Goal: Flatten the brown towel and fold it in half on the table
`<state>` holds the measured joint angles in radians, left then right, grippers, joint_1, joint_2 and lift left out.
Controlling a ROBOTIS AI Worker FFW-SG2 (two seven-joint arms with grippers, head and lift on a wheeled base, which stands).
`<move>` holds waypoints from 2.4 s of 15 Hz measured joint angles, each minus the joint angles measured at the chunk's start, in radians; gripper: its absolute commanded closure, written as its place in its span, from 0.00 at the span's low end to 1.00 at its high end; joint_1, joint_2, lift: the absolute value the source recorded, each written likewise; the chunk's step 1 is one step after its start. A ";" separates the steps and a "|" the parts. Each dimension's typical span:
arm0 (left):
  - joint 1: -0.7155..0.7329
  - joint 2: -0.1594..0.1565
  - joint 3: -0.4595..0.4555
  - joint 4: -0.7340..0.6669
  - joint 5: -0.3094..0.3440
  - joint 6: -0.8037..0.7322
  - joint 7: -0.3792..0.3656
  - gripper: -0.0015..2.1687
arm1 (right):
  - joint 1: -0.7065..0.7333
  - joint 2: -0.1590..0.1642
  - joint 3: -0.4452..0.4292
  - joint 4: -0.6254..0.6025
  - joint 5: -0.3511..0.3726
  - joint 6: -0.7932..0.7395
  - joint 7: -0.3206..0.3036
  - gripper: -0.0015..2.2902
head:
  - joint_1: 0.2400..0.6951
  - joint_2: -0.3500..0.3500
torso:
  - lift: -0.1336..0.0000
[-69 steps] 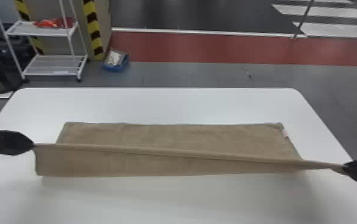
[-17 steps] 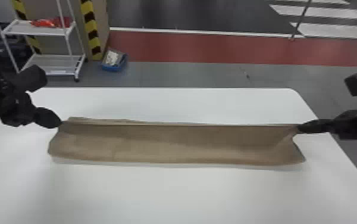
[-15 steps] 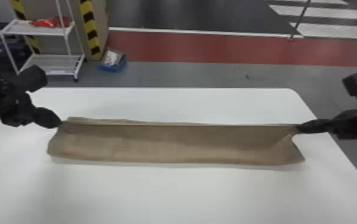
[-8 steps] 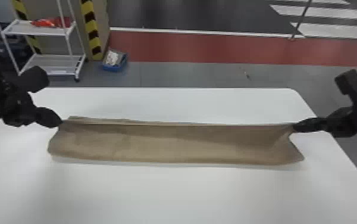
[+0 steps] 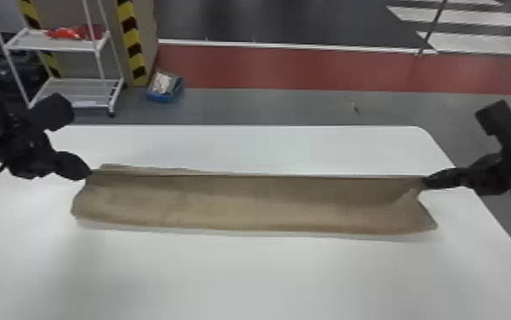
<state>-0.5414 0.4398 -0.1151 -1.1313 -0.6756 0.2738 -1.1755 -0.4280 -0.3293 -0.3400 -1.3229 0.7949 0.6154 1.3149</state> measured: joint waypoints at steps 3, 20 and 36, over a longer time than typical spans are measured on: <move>-0.006 0.002 -0.001 0.015 -0.002 -0.001 0.001 0.55 | -0.025 0.000 0.000 0.025 0.006 -0.006 -0.020 0.72 | 1.00 0.37 | 0.04; 0.003 0.000 0.003 0.024 0.013 -0.039 0.038 0.34 | -0.021 0.048 0.024 0.045 0.062 0.012 -0.245 0.02 | 1.00 0.34 | 0.04; 0.197 -0.002 0.228 -0.195 0.202 -0.054 0.143 0.04 | 0.028 0.051 0.007 -0.047 0.007 0.113 -0.245 0.01 | 1.00 0.36 | 0.04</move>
<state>-0.3446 0.4380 0.1131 -1.3259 -0.4736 0.2197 -1.0322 -0.4000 -0.2786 -0.3329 -1.3698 0.8023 0.7281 1.0699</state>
